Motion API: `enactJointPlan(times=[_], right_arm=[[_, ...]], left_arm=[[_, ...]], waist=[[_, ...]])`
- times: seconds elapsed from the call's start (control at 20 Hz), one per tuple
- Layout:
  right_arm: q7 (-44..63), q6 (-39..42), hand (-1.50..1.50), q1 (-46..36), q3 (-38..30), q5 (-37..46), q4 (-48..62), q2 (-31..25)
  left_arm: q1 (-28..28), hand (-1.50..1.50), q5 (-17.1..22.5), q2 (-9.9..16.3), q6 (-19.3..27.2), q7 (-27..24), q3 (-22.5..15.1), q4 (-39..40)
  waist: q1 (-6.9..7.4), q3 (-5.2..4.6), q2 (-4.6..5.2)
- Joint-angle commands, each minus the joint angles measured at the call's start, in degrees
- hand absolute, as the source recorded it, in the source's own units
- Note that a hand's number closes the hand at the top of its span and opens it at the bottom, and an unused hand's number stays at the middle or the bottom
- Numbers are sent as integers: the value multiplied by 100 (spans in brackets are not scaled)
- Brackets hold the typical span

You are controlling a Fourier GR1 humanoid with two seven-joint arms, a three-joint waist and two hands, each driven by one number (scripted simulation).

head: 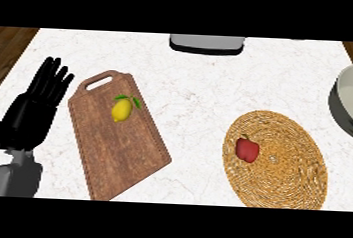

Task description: Pick the cupcake from the placemat and place it in the bowl

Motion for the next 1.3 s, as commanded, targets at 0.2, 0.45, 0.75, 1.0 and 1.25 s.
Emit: enactJointPlan(times=[0.2,0.45,0.75,1.0,1.25], right_arm=[[-148,-249,150,-723,721,1022,1633,164],[62,195,-150,-1051,448,796,2529,425],[-810,435,-150,-1324,25,382,2781,483],[-1130,979,-150,-1622,-1034,-685,3031,305],[-1068,1348,-150,-1505,-1694,-1295,3356,-136]], left_arm=[[-143,0,-46,-106,92,212,-192,-232],[-282,0,-82,-104,12,36,-163,155],[-172,0,-9,-138,-86,-72,-165,52],[-194,0,-32,-65,63,25,-30,-10],[-171,0,-45,-37,-32,-106,-5,158]], waist=[[204,14,67],[202,22,139],[249,39,148],[147,42,99],[38,40,137]])
